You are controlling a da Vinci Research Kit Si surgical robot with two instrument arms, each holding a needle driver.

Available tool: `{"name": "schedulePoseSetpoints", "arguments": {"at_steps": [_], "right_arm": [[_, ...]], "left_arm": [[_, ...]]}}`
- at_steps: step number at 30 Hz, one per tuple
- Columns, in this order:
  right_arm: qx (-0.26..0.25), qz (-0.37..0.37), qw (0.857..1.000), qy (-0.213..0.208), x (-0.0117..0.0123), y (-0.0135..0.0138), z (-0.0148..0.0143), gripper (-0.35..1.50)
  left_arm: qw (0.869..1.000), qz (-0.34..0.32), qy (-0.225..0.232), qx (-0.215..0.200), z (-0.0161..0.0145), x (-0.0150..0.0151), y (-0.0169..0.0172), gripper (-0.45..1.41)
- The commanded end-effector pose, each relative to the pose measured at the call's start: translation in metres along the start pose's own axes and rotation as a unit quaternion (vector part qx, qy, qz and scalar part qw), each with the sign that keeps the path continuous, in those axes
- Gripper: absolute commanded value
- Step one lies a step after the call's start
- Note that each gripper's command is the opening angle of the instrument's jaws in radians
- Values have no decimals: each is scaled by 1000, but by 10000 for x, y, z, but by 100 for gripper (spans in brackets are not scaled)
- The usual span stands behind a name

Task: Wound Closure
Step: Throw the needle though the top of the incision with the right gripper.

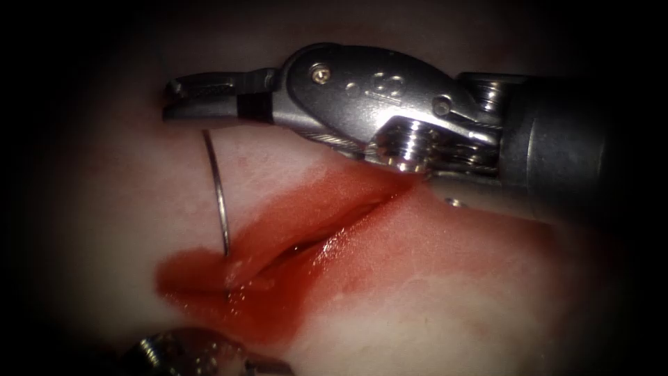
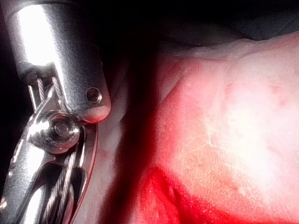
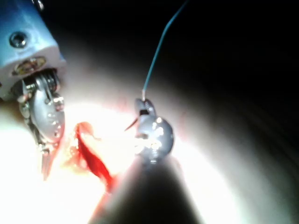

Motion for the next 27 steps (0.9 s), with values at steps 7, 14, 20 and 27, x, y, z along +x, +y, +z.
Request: {"name": "schedulePoseSetpoints", "arguments": {"at_steps": [7,14,20,27], "right_arm": [[2,57,998,4,10,4,8,-35],[13,162,987,4,9,4,6,-35],[44,222,974,1,4,2,6,-35],[67,302,951,-10,-6,-8,10,-35]], "left_arm": [[1000,3,-2,-1,-1,-10,3,-45],[1000,-2,-4,-2,-5,-6,6,-45],[1000,-3,-5,-4,-11,-2,11,-45],[1000,-8,-5,-3,-16,2,15,-45]]}}
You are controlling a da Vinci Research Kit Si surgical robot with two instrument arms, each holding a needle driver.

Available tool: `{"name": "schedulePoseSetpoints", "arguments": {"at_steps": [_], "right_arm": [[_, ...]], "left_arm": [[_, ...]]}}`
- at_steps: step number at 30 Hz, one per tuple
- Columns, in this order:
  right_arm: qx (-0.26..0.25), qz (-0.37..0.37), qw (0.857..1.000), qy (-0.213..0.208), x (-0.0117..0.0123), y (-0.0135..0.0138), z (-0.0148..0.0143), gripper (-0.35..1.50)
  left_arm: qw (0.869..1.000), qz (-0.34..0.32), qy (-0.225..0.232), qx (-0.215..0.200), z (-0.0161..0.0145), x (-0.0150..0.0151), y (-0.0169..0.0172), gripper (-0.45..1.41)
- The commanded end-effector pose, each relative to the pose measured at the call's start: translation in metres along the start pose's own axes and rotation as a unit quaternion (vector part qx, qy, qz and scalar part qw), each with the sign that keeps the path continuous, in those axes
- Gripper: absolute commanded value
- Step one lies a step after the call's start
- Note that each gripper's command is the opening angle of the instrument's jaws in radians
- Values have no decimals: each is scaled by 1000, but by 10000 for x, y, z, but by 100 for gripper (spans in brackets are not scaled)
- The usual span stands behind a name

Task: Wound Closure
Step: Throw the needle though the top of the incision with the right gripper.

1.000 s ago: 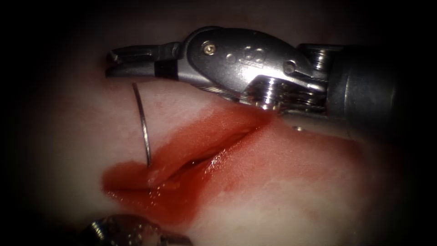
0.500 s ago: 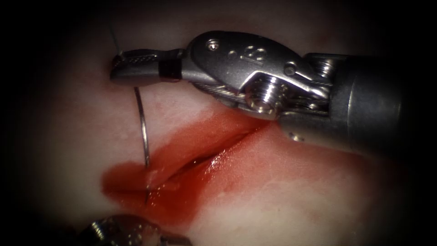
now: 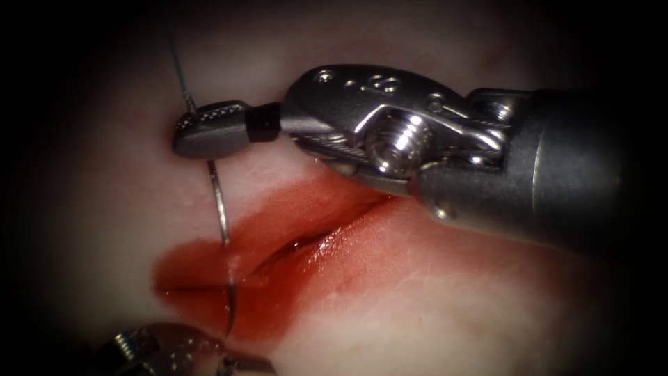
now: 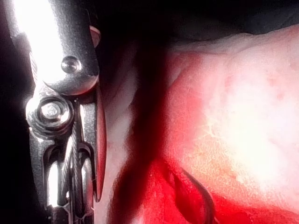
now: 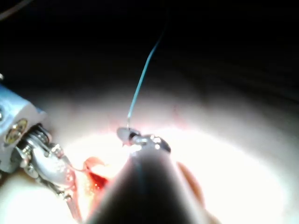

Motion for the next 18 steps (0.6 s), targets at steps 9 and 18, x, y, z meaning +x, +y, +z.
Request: {"name": "schedulePoseSetpoints", "arguments": {"at_steps": [9,18], "right_arm": [[16,133,991,-10,6,-5,11,-35],[24,279,960,-7,3,-8,8,-35]], "left_arm": [[1000,0,-2,1,-6,-6,7,-45],[1000,-6,0,3,-10,-2,9,-45]]}}
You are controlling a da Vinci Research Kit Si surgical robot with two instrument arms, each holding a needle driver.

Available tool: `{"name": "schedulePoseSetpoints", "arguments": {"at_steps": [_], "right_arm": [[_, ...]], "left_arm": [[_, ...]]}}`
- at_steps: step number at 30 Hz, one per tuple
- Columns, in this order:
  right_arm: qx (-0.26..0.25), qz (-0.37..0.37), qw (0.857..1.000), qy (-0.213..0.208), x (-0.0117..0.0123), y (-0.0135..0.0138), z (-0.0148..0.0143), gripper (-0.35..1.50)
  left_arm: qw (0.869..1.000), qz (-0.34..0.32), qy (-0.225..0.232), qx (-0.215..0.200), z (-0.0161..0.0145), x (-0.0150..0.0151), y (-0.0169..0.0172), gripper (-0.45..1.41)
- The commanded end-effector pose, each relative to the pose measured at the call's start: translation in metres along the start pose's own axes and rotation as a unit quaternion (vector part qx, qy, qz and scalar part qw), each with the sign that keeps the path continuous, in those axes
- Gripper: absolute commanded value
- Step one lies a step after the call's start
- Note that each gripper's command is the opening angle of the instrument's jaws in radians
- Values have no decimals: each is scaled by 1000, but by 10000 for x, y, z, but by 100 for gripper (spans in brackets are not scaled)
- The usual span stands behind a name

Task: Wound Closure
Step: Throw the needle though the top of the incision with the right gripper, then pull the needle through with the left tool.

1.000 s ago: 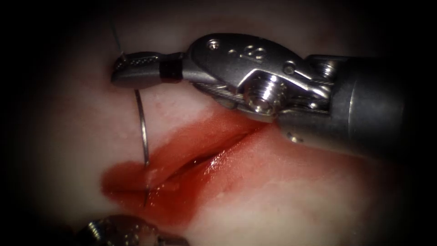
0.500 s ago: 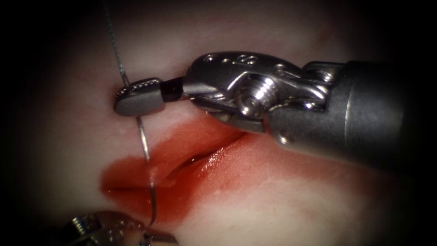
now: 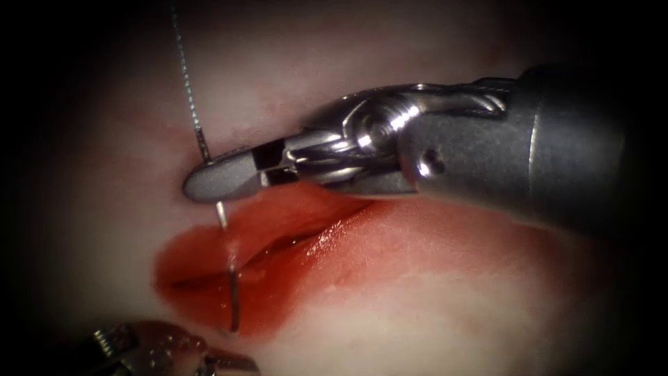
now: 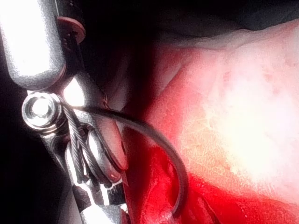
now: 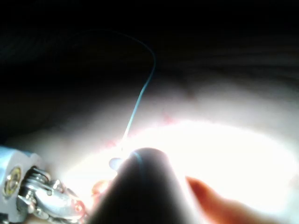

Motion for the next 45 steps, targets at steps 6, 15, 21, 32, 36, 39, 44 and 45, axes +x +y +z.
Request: {"name": "schedulePoseSetpoints", "arguments": {"at_steps": [6,15,21,32,36,39,44,45], "right_arm": [[2,36,999,5,12,-4,6,-35],[-2,-2,1000,15,15,1,2,-35],[-18,-70,997,24,19,7,-2,-35],[-25,-159,987,28,24,9,-8,-35],[-27,-176,984,28,25,9,-7,-35],[-27,-187,982,28,25,7,-6,-35],[-29,-192,981,29,25,7,-6,-35],[-29,-192,981,29,25,7,-6,-35]], "left_arm": [[997,-68,-26,33,-17,-12,3,-45],[895,-375,-19,243,-61,-37,2,74],[801,-496,-86,323,-77,-46,7,108],[726,-565,-153,360,-90,-59,31,101],[692,-599,-170,365,-88,-62,37,58],[679,-628,-138,353,-74,-58,34,68],[621,-694,-60,361,-59,-55,22,64],[623,-692,-54,360,-57,-56,19,64]]}}
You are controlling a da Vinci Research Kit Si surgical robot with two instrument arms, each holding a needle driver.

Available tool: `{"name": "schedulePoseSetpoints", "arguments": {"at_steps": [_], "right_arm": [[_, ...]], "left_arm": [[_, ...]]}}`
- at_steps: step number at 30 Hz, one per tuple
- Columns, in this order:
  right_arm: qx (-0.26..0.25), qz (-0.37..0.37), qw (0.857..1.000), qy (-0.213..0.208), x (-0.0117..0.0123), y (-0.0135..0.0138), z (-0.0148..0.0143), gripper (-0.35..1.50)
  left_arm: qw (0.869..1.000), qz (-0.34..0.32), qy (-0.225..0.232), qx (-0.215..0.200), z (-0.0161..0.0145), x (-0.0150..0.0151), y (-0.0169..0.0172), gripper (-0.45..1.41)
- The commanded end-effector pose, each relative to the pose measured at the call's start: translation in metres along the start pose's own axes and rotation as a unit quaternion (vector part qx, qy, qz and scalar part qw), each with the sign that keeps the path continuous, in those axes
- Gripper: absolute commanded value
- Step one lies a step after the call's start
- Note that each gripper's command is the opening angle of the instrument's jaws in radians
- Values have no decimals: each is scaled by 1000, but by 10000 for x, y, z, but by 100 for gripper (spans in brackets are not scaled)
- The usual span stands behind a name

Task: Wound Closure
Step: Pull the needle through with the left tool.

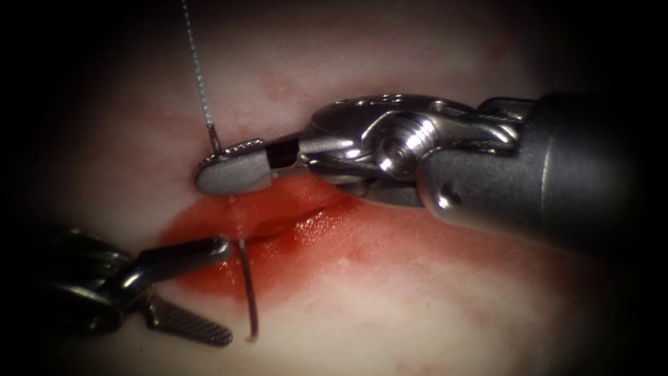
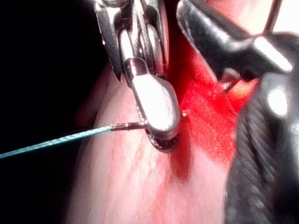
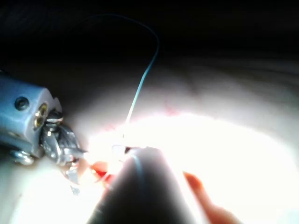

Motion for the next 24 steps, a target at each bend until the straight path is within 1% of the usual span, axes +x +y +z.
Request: {"name": "schedulePoseSetpoints", "arguments": {"at_steps": [1,4,6,15,20,24], "right_arm": [[1,-2,1000,2,12,-2,10,-35],[1,-2,1000,2,12,-2,10,-35],[1,-1,1000,2,12,-3,10,-35],[3,0,1000,1,12,-4,12,-35],[3,0,1000,1,13,-5,12,-35],[5,1,1000,0,13,-6,12,-35]], "left_arm": [[1000,5,4,-2,7,-1,-11,63],[1000,2,9,-9,15,0,-10,63],[1000,24,7,-9,18,-1,-10,61],[1000,27,6,-9,22,-6,-15,59],[999,42,-2,-3,23,-9,-17,59],[999,45,-3,-3,24,-10,-16,64]]}}
